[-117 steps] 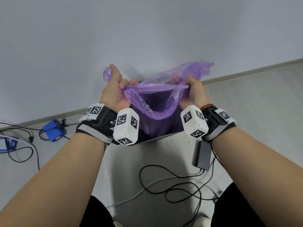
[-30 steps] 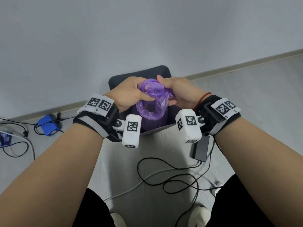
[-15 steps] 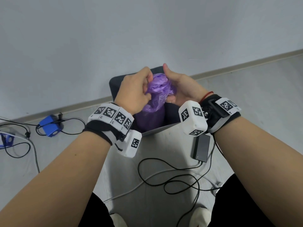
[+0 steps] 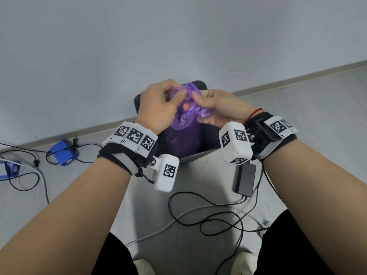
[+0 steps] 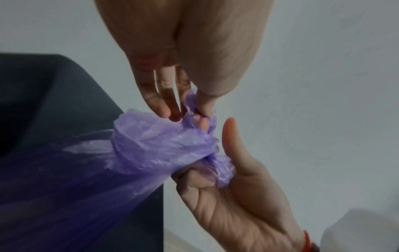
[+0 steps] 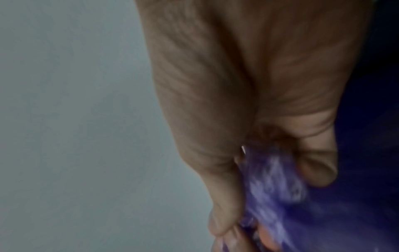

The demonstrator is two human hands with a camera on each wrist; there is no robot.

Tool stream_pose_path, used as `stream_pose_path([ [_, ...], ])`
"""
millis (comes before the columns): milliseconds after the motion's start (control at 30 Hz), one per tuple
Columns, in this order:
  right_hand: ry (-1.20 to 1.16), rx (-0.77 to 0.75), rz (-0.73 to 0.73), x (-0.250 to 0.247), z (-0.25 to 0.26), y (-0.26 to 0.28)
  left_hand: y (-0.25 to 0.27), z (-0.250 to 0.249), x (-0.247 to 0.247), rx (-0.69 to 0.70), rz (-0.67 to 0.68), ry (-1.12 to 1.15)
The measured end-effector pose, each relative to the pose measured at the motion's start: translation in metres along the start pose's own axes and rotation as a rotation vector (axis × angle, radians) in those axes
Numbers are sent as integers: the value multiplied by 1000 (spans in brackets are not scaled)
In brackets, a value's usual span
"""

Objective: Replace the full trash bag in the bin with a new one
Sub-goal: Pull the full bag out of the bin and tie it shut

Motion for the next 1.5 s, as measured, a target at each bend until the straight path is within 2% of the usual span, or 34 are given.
stream_pose_path([
  [67, 17, -39, -20, -6, 3, 2, -4, 5, -4, -21, -64, -13],
  [100, 71, -58, -79, -10, 4, 4, -5, 8, -6, -32, -83, -28],
  [133, 191, -83, -176, -15, 7, 6, -6, 10, -8, -43, -91, -50],
  [233, 803, -128, -474, -31, 13, 14, -7, 16, -19, -69, -82, -126],
  [300, 1140, -69, -606, -45, 15, 21, -7, 27, -32, -109, -49, -271],
  [333, 1229, -31, -680, -54, 16, 25, -6, 34, -40, -136, -22, -389],
  [400, 1273, 58, -795, -71, 12, 29, -2, 49, -53, -224, 1, -598],
  [467, 1296, 155, -852, -82, 4, 26, 1, 61, -57, -336, 23, -692],
  [500, 1318, 189, -858, -83, 0, 23, 2, 64, -56, -374, 49, -716],
  [567, 1360, 166, -851, -81, -2, 17, 1, 63, -52, -391, 115, -747],
  [667, 1376, -54, -752, -63, 1, 13, -1, 53, -46, -248, 100, -649],
  [733, 1488, -162, -636, -42, -2, 9, -2, 44, -34, -109, 147, -649],
  [833, 1820, -63, -527, -14, -19, -4, 2, 42, -5, 14, 382, -974],
  [933, 1985, 4, -549, -6, -33, -12, 6, 52, 8, 87, 495, -1267],
  [1000, 1909, -49, -556, -4, -31, -15, 4, 60, 4, 74, 482, -1252],
  [1100, 1441, -113, -472, 7, -20, -17, -1, 60, -9, -60, 435, -864],
  [1167, 1237, -126, -436, 14, -11, -14, -3, 56, -18, -95, 482, -745],
  [1267, 1023, -28, -359, 17, -2, -3, -1, 51, -29, -169, 565, -642],
  [1333, 847, 23, -329, 14, 2, 2, -2, 50, -33, -240, 510, -517],
  [1433, 694, -3, -493, 10, 3, -4, -8, 49, -32, -290, 362, -356],
  [1500, 729, -22, -639, 6, 1, -10, -9, 49, -30, -310, 305, -304],
])
Point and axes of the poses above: each hand's wrist, its own y-axis away from the middle knuckle, its own x-axis out of the palm, z = x × y, the point moved 1 cm from there along -y, towards the middle knuckle, and after that the axes turned 4 degrees about x, right-handed, at the moved point
